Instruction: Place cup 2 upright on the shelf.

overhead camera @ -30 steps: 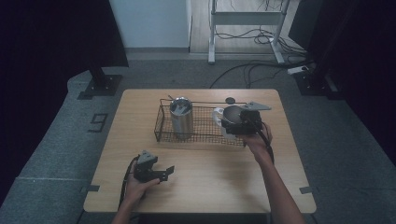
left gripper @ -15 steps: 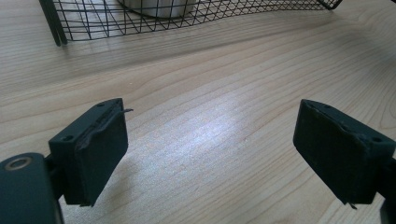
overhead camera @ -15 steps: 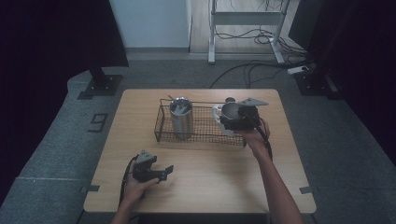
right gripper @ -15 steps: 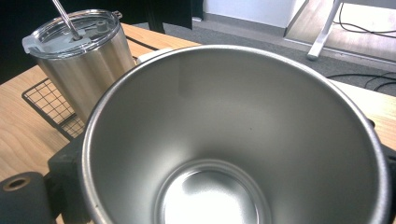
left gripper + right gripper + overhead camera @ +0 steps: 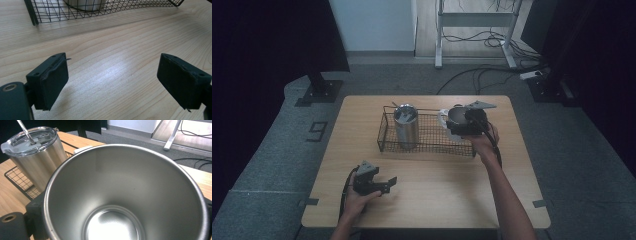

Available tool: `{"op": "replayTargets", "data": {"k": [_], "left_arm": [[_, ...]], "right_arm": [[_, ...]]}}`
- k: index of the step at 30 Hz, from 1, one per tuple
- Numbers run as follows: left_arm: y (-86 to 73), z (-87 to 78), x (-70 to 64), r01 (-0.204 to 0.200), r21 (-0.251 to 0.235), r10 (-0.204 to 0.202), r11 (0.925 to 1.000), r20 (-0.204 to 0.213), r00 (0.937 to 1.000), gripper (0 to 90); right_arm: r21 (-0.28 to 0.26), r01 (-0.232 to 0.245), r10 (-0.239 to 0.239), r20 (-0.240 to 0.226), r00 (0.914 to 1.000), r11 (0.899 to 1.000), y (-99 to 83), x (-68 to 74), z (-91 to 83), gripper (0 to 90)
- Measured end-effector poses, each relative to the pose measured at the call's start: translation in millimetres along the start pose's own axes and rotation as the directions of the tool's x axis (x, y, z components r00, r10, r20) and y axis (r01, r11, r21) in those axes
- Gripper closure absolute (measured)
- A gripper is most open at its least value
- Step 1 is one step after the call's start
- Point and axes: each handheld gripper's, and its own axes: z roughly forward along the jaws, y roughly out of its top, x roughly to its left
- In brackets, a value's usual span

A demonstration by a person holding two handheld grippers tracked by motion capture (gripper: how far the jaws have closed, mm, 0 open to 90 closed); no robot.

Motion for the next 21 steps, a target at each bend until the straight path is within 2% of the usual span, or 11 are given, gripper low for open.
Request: {"op": "replayTargets", "data": {"k": [12,21], "left_arm": [[-0.1,-0.8,1.7,0.004,-0.002,-0.004,1.0,0.0,1.0,10.4],[-0.4,-0.6,1.5,0.003,-0.001,-0.003,1.0,-0.001,1.0,10.4]], "right_arm": [[0.01,-0.003,0.003,0.007,1.0,1.0,4.0,-7.4,14.2,6.7],[0.027,-0.013,0.013,0.008,0.9999,1.0,-0.1,-10.2,24.4,6.7]]}}
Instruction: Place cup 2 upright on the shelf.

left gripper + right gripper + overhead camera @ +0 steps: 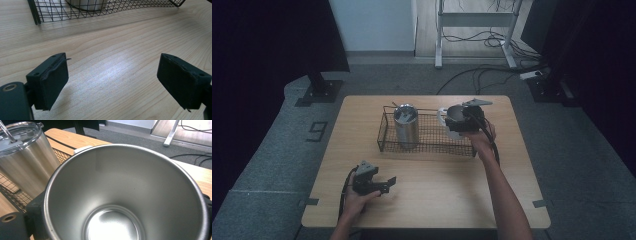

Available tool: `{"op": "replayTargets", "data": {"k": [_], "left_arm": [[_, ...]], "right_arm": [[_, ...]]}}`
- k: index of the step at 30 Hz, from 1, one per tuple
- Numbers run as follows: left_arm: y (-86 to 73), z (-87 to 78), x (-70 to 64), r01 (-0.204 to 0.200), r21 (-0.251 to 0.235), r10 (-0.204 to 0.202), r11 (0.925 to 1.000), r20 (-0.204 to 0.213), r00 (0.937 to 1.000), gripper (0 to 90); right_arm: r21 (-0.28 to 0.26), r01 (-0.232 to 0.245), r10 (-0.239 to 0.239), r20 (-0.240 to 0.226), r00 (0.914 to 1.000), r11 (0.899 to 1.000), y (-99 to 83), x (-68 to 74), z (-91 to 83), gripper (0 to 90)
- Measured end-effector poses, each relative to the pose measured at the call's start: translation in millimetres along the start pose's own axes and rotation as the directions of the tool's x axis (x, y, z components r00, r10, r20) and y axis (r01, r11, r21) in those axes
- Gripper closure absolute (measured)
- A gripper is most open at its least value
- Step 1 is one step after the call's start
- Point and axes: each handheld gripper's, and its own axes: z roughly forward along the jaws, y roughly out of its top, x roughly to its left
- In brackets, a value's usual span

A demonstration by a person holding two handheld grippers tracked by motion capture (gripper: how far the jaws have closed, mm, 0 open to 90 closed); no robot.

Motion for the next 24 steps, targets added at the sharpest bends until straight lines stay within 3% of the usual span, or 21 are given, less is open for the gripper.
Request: {"op": "replayTargets", "data": {"k": [24], "left_arm": [[0.0,-0.6,0.8,0.0,0.001,0.0,1.0,0.0,1.0,10.4]], "right_arm": [[0.037,-0.023,0.022,0.01,0.9997,0.999,-12.5,-7.4,17.2,6.6]]}}
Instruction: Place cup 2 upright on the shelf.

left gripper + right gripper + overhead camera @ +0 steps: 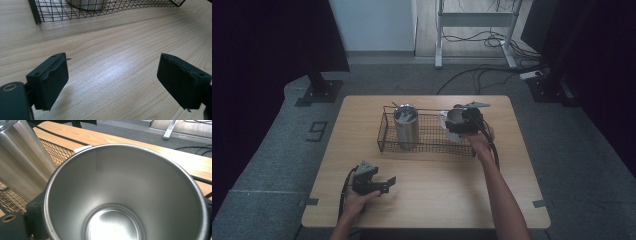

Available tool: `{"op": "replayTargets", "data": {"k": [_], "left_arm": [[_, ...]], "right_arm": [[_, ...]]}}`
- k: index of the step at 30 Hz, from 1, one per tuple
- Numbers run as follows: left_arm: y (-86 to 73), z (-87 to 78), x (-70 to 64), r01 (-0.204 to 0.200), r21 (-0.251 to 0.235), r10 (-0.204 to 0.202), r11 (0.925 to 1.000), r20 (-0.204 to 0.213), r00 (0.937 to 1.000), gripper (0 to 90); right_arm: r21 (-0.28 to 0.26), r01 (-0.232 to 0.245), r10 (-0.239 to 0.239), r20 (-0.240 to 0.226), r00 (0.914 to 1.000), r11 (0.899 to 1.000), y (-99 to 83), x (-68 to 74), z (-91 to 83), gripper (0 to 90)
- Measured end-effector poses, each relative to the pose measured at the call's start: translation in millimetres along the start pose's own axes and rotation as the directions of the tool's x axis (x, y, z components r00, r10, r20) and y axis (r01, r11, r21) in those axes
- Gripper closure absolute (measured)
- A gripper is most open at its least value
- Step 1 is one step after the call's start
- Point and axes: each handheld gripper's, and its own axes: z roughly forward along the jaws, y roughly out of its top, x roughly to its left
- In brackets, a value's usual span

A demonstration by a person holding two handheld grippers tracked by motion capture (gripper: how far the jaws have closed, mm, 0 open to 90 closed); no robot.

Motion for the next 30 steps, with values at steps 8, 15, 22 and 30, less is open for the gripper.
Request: {"op": "replayTargets", "data": {"k": [8,15,22,30], "left_arm": [[0.0,0.1,-0.1,-0.001,0.0,0.001,1.0,0.0,1.0,10.4],[-0.1,-0.1,0.1,0.0,0.0,0.0,1.0,0.0,1.0,10.4],[-0.1,-0.1,0.1,0.001,0.0,-0.001,1.0,-0.001,1.0,10.4],[-0.3,0.4,-0.3,0.001,0.001,-0.001,1.0,0.001,1.0,10.5]], "right_arm": [[0.007,0.005,-0.005,-0.002,1.0,1.0,-1.6,2.0,3.9,6.7],[0.02,0.017,-0.017,0.002,0.9998,1.0,-3.3,4.3,8.4,6.6],[0.035,0.019,-0.019,0.007,0.9998,0.999,-6.0,4.7,12.5,6.6],[0.043,0.02,-0.02,0.009,0.9998,0.999,-7.0,6.1,14.6,6.6]]}}
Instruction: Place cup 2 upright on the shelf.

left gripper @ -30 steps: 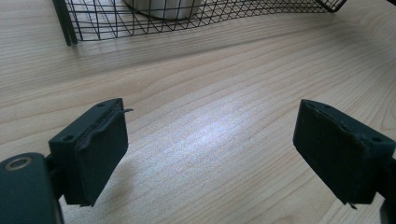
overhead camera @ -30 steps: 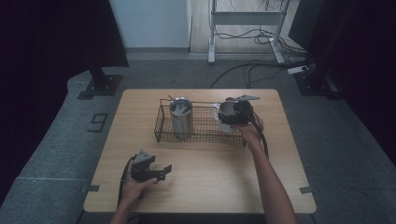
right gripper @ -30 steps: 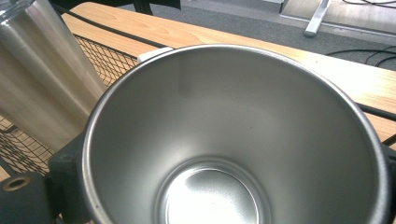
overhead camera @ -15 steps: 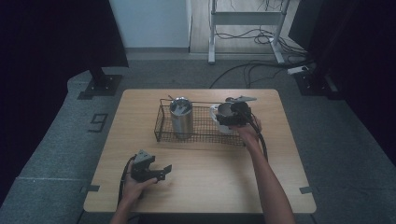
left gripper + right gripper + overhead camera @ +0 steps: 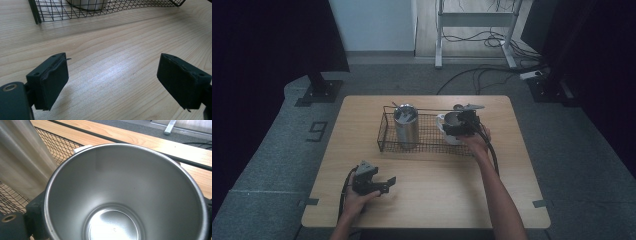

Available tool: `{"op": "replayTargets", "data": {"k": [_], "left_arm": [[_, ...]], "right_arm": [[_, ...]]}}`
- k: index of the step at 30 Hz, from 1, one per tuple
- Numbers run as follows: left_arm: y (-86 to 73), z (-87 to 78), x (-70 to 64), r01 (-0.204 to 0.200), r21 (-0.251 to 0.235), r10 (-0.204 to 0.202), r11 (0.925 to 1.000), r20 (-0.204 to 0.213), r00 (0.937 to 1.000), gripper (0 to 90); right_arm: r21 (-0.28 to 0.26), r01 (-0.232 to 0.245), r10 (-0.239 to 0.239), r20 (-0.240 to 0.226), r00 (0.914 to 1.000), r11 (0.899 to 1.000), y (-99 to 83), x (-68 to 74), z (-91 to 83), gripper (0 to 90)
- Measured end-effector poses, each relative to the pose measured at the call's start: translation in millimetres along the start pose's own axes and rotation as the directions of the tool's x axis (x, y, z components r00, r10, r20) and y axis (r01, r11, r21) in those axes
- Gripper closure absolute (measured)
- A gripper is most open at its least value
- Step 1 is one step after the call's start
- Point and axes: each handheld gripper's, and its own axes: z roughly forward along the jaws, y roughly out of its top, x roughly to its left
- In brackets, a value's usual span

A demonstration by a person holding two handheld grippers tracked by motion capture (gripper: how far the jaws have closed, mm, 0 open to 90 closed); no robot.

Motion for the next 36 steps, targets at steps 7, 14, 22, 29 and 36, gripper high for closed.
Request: {"op": "replayTargets", "data": {"k": [7,14,22,29,36], "left_arm": [[0.0,0.0,0.4,0.0,0.001,0.0,1.0,0.001,1.0,10.5],[0.0,-0.4,0.5,0.0,-0.001,0.0,1.0,0.0,1.0,10.5],[0.2,-0.6,-0.1,-0.002,-0.001,0.002,1.0,0.001,1.0,10.5],[0.3,-0.5,-0.4,0.0,-0.003,0.0,1.0,0.001,1.0,10.5],[0.3,-0.2,-0.4,0.0,-0.003,0.0,1.0,0.0,1.0,10.5]], "right_arm": [[0.018,0.005,-0.005,0.004,1.0,1.0,-1.7,0.4,3.4,6.6],[0.036,0.012,-0.012,0.006,0.9999,0.999,-4.5,2.1,8.2,6.6],[0.058,0.011,-0.012,0.009,0.9999,0.998,-7.3,2.1,11.2,6.6],[0.065,0.012,-0.013,0.017,0.9998,0.998,-10.6,2.1,13.7,6.6],[0.084,0.004,-0.006,0.025,0.9997,0.996,-18.0,-1.3,18.2,6.6]]}}
